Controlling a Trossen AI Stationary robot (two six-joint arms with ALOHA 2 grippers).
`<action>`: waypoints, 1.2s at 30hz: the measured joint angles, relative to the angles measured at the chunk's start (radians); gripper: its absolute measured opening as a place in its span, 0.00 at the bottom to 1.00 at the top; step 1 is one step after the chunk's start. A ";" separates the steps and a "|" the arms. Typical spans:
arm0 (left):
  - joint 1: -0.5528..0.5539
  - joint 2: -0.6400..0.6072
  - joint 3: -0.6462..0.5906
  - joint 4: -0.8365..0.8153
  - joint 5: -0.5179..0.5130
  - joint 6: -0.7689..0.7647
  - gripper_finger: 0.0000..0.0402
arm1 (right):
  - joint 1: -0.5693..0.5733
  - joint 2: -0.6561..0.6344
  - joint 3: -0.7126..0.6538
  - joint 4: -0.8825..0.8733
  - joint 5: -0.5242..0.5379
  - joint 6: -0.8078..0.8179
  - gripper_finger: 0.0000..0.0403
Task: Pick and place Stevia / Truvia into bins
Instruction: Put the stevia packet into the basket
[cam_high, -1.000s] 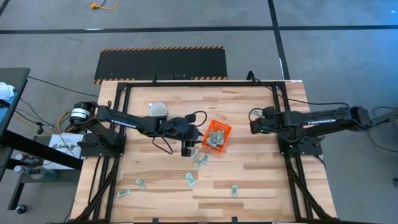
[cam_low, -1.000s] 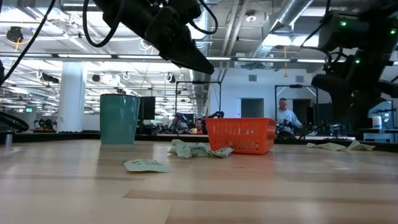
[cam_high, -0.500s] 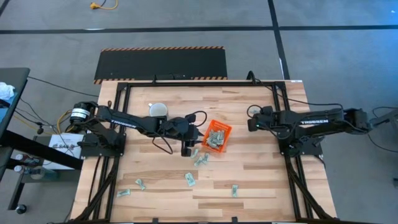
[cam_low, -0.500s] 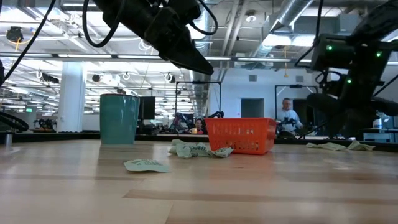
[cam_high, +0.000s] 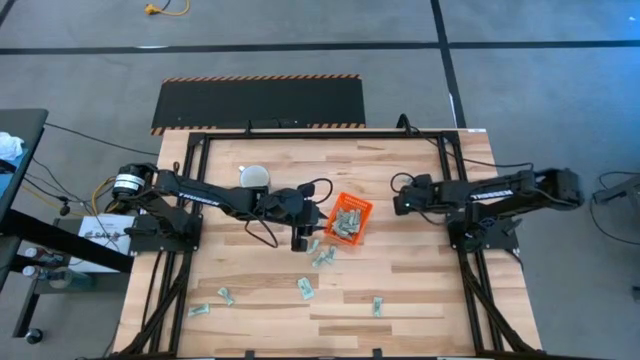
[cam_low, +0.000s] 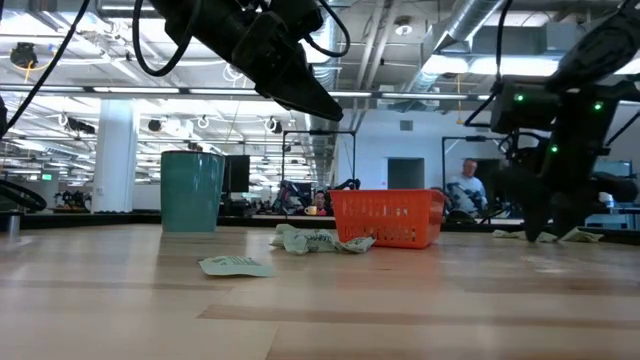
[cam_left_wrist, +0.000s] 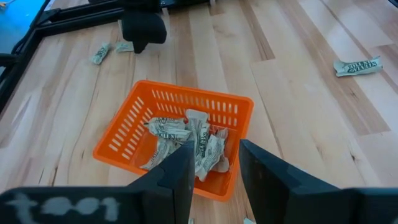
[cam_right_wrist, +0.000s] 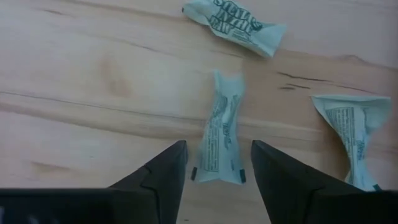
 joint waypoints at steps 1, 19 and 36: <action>0.000 0.000 0.000 0.000 0.000 0.000 0.29 | 0.000 0.013 0.001 0.007 0.004 -0.006 0.43; 0.000 0.000 0.000 -0.005 -0.010 -0.001 0.29 | 0.079 0.029 0.001 0.047 0.110 -0.034 0.02; -0.004 0.000 0.000 -0.173 -0.022 -0.041 0.29 | 0.380 -0.083 0.147 0.387 0.152 -0.352 0.05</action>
